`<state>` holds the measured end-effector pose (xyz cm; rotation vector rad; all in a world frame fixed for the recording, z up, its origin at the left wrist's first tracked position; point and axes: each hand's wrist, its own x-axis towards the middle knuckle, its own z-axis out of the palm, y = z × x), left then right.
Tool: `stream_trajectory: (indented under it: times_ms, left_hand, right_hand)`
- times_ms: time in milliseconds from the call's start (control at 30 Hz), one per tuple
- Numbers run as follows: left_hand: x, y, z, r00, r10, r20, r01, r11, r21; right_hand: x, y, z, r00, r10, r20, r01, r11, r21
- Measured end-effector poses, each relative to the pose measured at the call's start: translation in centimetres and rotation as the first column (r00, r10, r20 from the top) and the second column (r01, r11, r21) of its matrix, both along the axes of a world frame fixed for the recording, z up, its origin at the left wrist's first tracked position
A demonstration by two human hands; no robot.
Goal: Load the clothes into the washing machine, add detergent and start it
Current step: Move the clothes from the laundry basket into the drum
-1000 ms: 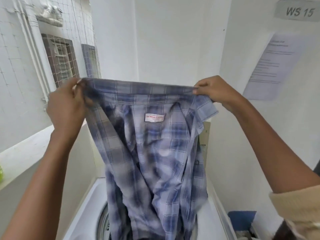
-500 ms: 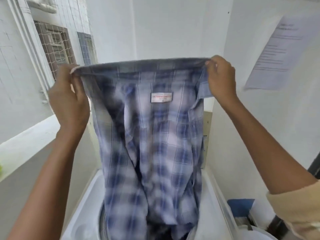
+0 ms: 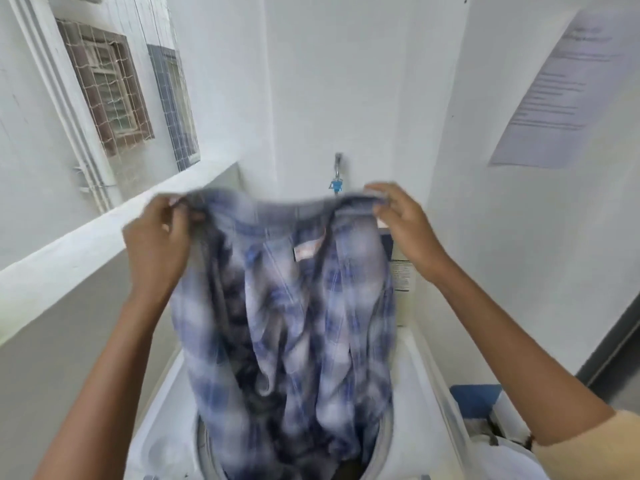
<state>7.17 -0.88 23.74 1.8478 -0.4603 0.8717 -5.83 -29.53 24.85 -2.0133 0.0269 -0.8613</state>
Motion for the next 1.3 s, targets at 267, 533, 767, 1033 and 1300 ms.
stream_trajectory:
  times_ms: [267, 533, 767, 1033, 1300]
  left_hand:
    - [-0.5, -2.1, -15.2, 0.582, -0.137, -0.802, 0.714, 0.559, 0.423]
    - [-1.0, -5.0, -24.6, 0.270, 0.184, -0.945, 0.934, 0.191, 0.303]
    - [-5.9, -15.6, -19.0, 0.312, -0.017, -0.950, 0.935, 0.182, 0.304]
    - [-16.2, -32.8, -17.4, -0.033, -0.168, -0.985, 0.998, -0.059, -0.023]
    - [-24.7, -49.8, -28.4, -0.222, 0.046, -0.974, 0.972, -0.071, -0.225]
  right_hand:
    - [-1.1, 0.1, -21.8, 0.613, 0.132, -0.779, -0.113, 0.990, 0.079]
    - [-6.1, -0.8, -25.2, 0.390, 0.475, -0.789, 0.071, 0.839, 0.540]
    - [-12.5, -10.0, -21.9, 0.759, 0.308, -0.574, 0.277, 0.645, 0.712]
    - [-27.3, -21.0, -27.2, 0.716, -0.121, -0.688, 0.696, 0.197, 0.690]
    - [-38.4, -25.3, -39.3, 0.590, -0.111, -0.800, 0.744, -0.309, 0.592]
